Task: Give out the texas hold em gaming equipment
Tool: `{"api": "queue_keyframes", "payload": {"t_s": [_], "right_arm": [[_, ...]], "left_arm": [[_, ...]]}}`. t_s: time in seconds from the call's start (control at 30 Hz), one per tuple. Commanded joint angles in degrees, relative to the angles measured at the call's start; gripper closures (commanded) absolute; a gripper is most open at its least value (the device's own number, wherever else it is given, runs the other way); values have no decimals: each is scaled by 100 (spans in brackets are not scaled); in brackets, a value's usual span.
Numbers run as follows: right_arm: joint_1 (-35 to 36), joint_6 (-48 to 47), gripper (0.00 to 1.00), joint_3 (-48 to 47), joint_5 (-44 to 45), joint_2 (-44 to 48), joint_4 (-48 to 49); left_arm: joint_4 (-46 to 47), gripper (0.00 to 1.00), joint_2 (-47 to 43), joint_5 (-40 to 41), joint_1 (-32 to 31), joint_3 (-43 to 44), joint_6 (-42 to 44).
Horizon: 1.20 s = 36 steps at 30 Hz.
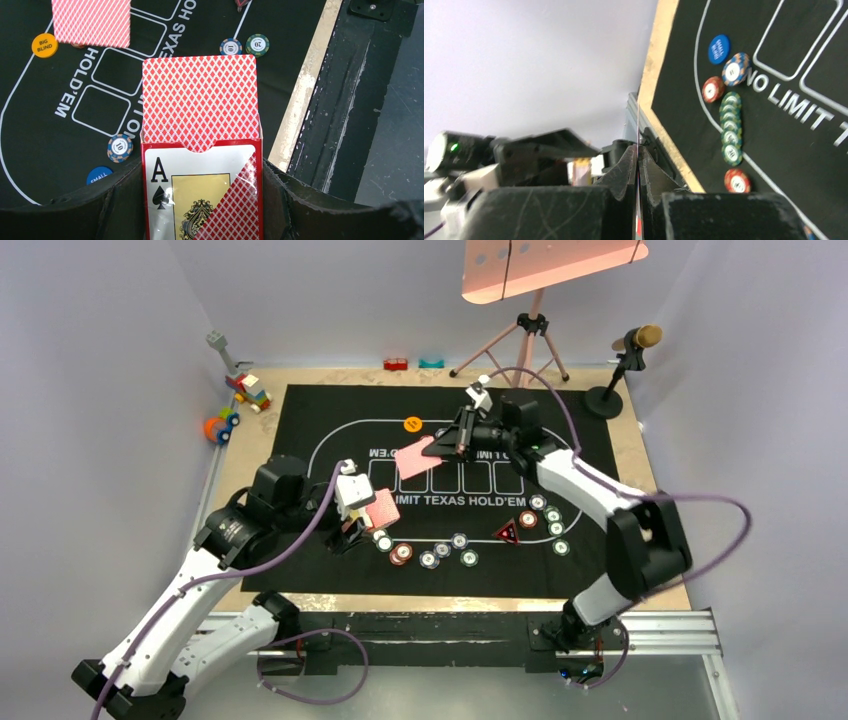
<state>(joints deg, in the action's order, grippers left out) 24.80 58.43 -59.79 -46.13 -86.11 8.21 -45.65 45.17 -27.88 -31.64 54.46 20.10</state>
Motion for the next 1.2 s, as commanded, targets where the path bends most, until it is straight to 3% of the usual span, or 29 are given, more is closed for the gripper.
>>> {"api": "queue_keyframes", "payload": {"t_s": [0.0, 0.33, 0.5, 0.77, 0.87, 1.07, 1.17], "right_arm": [[182, -19, 98, -692, -7, -1223, 743], [1012, 34, 97, -3457, 700, -4147, 627], [1312, 262, 96, -4426, 1162, -5129, 589], [1650, 512, 90, -5349, 1678, -5977, 439], [1721, 519, 83, -5409, 1771, -6110, 374], [1737, 136, 50, -5297, 1882, -5911, -78], [1699, -135, 44, -5101, 1975, -5552, -290]], "left_arm": [[146, 72, -52, -157, -16, 114, -46], [87, 72, -50, -208, -14, 265, -63], [80, 73, -83, -227, -10, 312, -67], [-26, 73, -140, -274, -12, 364, -63], [-3, 73, -156, -287, -17, 359, -98], [-10, 73, -172, -314, -16, 321, -103], [-22, 73, -183, -315, -15, 305, -182]]}}
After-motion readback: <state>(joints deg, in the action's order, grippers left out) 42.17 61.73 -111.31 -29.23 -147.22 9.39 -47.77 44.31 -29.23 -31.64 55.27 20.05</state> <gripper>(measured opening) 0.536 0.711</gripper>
